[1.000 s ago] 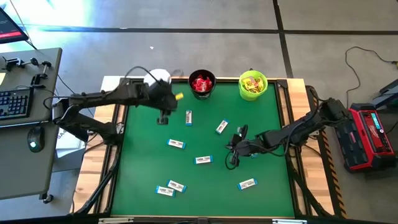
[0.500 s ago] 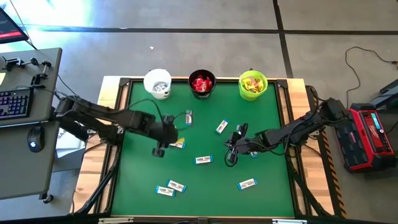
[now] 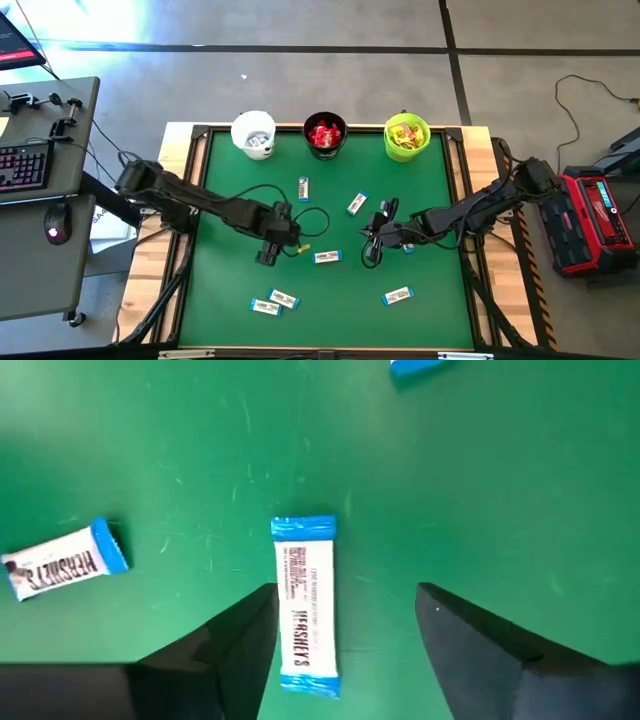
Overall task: Sort candy by brand, put in halloween buckets
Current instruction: Put the white chocolate bar into the white bucket
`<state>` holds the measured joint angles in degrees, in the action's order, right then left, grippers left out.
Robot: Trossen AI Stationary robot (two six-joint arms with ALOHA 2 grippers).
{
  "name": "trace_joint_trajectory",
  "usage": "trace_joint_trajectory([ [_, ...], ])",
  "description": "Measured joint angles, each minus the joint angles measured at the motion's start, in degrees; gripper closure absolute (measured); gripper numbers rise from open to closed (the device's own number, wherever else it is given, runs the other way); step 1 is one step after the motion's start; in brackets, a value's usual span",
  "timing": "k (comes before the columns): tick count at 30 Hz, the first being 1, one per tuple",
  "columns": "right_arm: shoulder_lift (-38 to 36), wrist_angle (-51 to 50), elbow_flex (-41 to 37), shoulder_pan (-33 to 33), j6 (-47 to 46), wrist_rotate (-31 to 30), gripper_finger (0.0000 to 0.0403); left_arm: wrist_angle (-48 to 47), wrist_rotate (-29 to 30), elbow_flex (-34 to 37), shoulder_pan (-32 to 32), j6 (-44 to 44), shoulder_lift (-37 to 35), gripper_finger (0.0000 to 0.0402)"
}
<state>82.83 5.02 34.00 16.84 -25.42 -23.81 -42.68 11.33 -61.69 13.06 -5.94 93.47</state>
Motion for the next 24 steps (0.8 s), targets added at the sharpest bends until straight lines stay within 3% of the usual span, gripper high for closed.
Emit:
trace_joint_trajectory([
  [15, 0.0, -0.97, 0.0, 0.0, 0.2, 0.22, 0.0402, 2.54, -2.78, 0.0, -7.31, -6.22, 7.86, 0.0167],
  [24, 0.0, -1.36, -0.02, 0.0, 0.26, 0.22, 0.0402, 3.66, -5.33, 1.19, -7.91, -6.67, 8.93, 0.018],
])
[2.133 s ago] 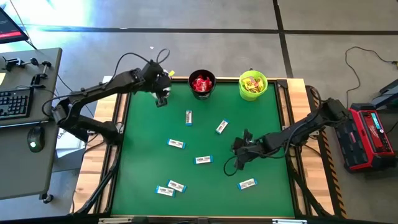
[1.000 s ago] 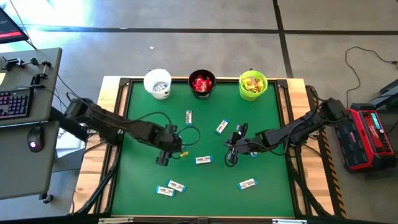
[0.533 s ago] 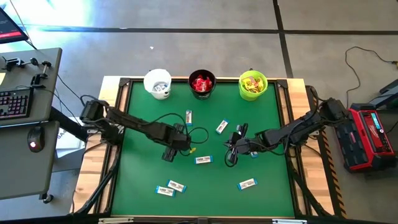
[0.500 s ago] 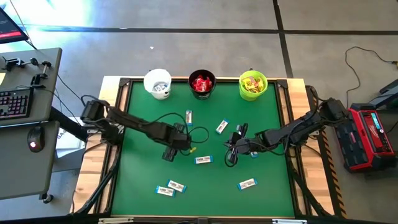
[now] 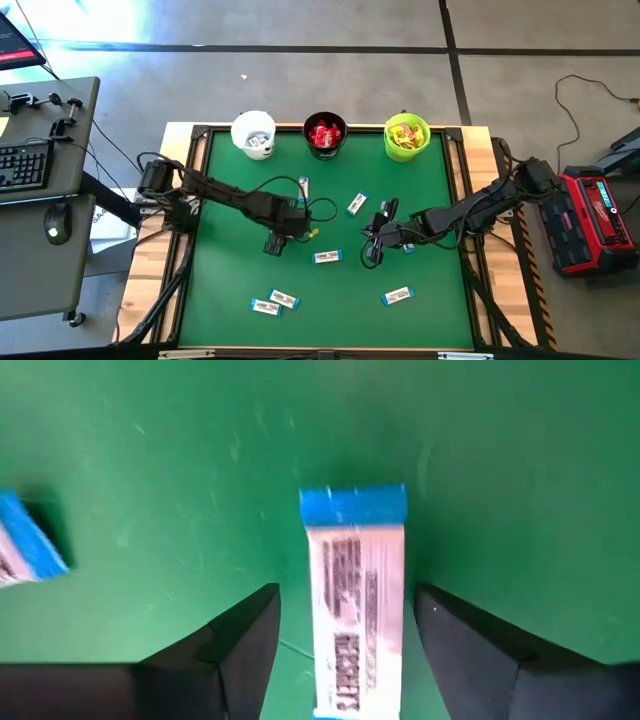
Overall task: Sort candy by brand, put in halloween buckets
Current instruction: Put the white chocolate bar into the white bucket
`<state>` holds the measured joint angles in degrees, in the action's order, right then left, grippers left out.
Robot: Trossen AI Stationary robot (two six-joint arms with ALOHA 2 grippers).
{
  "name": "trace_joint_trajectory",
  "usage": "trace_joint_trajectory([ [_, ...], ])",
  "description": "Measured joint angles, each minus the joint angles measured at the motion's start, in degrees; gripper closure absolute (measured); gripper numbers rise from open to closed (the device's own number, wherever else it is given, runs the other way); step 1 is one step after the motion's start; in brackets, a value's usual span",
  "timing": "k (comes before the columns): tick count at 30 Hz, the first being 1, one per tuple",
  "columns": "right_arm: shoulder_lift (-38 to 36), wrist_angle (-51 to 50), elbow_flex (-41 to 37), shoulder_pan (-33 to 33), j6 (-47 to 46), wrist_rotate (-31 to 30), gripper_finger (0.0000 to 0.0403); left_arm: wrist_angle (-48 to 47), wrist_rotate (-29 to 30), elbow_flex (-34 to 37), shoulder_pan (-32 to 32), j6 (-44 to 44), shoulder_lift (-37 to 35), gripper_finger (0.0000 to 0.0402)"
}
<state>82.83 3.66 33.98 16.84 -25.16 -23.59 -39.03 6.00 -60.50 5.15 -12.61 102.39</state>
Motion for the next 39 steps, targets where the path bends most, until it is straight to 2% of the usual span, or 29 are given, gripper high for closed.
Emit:
trace_joint_trajectory([
  [8, 0.0, -0.21, 0.0, -0.23, 0.17, -0.02, 0.0402, 1.53, -0.42, 3.35, 0.05, 0.98, -0.35, 0.0222],
  [20, 0.0, -0.23, 0.0, -1.14, 0.39, -0.12, 0.0402, 0.38, -1.13, 1.76, 0.2, -0.64, -0.32, 0.0304],
  [34, 0.0, -0.76, 0.0, -1.14, 0.63, -0.02, 0.0402, -6.14, -0.44, -2.24, 0.09, -1.18, -0.2, 0.0315],
  [39, 0.0, -0.9, 0.0, -1.14, 0.62, -0.02, 0.0402, -6.37, 0.91, -2.52, -0.28, -1.48, -2.69, 0.0319],
])
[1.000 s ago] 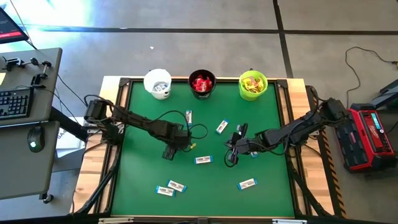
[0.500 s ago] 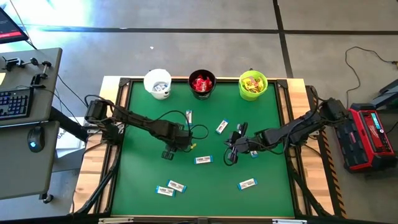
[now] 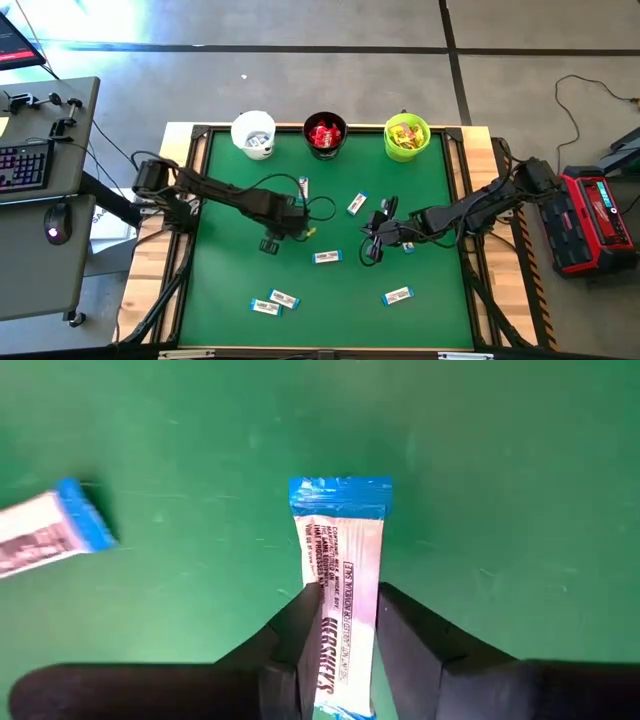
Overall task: Sort candy by brand, put in halloween buckets
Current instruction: Put the white chocolate bar into the white bucket
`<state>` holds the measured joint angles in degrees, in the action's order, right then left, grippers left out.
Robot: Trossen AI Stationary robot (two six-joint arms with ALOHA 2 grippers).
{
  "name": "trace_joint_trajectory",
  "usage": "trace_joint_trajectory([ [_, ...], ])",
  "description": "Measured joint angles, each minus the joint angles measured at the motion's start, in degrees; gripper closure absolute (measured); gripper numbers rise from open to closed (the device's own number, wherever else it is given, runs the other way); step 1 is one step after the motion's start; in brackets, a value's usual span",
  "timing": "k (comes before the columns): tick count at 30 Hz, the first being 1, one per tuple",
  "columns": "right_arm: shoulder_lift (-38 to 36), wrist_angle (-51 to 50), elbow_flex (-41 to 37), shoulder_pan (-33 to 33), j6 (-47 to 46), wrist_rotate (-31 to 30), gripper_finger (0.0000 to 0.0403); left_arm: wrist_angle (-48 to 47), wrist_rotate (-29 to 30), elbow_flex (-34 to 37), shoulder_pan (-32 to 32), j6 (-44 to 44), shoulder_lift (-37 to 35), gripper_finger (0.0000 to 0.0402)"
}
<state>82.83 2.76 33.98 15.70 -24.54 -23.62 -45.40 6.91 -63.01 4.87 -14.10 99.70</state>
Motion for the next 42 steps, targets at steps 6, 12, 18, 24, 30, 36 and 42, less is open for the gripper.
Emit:
trace_joint_trajectory([
  [6, 0.0, -0.02, 0.0, 0.0, 0.0, 0.0, 0.0402, -1.36, 1.5, -0.02, -2.78, 0.51, -5.29, 0.0319],
  [12, 0.0, 0.0, 0.0, 0.0, 0.0, 0.0, 0.0402, -4.49, 5.73, -0.06, -8.11, 0.45, -12.19, 0.0319],
  [18, 0.0, -0.02, 0.0, 0.0, 0.0, 0.0, 0.0402, -6.2, 5.83, -0.06, -16.75, 0.49, -18.73, 0.0319],
  [24, 0.02, -0.04, 0.0, 0.02, 0.0, 1.34, 0.0402, -6.6, -0.69, 0.8, -21.48, 2.48, -19.48, 0.0319],
  [30, 0.02, 0.05, 0.0, 0.02, 0.58, 1.81, 0.0402, -3.26, -1.17, 3.48, -18.98, 0.87, -16.83, 0.0292],
  [36, 0.02, 0.61, 0.0, 0.02, 1.49, 2.01, 0.0402, 5.44, -1.75, 9.03, -16.08, -0.04, -15.65, 0.0267],
  [42, 0.02, 4.33, 0.0, 0.02, 3.87, 2.01, 0.0402, 14.51, -1.25, 14.01, -17.01, 0.05, -15.54, 0.0304],
])
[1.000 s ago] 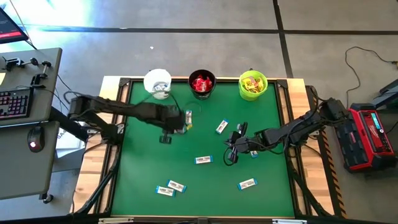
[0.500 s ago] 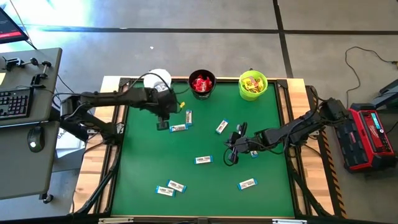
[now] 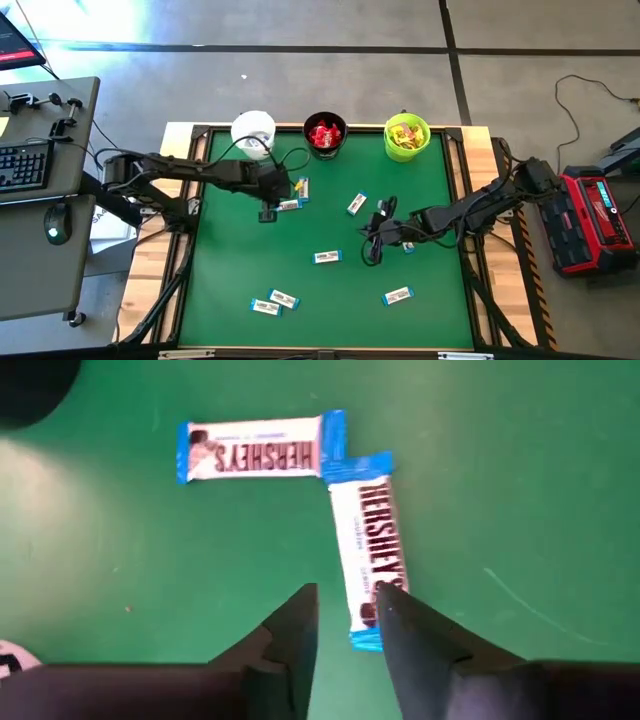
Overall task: Sort candy by brand, put in halloween buckets
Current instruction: Put the white chocolate bar into the white bucket
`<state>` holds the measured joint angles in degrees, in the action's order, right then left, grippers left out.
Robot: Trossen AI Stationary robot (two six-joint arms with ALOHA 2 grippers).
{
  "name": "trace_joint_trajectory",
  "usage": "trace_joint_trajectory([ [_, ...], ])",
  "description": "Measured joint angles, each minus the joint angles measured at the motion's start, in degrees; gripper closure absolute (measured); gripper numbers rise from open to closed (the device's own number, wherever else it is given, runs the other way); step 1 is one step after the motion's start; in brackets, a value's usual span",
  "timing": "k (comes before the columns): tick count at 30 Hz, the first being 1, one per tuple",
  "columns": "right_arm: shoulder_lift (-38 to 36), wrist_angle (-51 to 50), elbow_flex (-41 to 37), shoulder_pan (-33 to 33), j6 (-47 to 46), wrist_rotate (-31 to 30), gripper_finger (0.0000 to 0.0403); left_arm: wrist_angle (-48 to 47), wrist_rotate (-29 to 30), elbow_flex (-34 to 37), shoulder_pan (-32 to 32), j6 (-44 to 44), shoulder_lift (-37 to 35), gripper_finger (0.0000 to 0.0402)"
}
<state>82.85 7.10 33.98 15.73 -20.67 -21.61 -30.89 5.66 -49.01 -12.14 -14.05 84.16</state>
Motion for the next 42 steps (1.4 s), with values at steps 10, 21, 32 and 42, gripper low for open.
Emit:
trace_joint_trajectory([
  [10, 0.07, 5.41, 0.25, 0.0, 1.89, 0.15, 0.0402, 4.44, 0.68, 3.78, -3.64, -1.56, 2.81, 0.0371],
  [21, 8.17, 5.23, 11.27, -2.16, 9.36, 2.8, 0.0402, 11.06, -3.34, 5.23, -2.21, -1.66, 6.14, 0.0399],
  [32, 16.38, 3.16, 17.53, -4.29, 9.17, 4.16, 0.0402, 17.85, -3.77, 5.11, 3.29, -2.53, 9.22, 0.0399],
  [42, 20.37, 1.31, 21.53, -6.39, 9.26, 4.51, 0.0402, 14.13, -0.19, 3.94, 13.41, 0.93, 2.38, 0.0399],
])
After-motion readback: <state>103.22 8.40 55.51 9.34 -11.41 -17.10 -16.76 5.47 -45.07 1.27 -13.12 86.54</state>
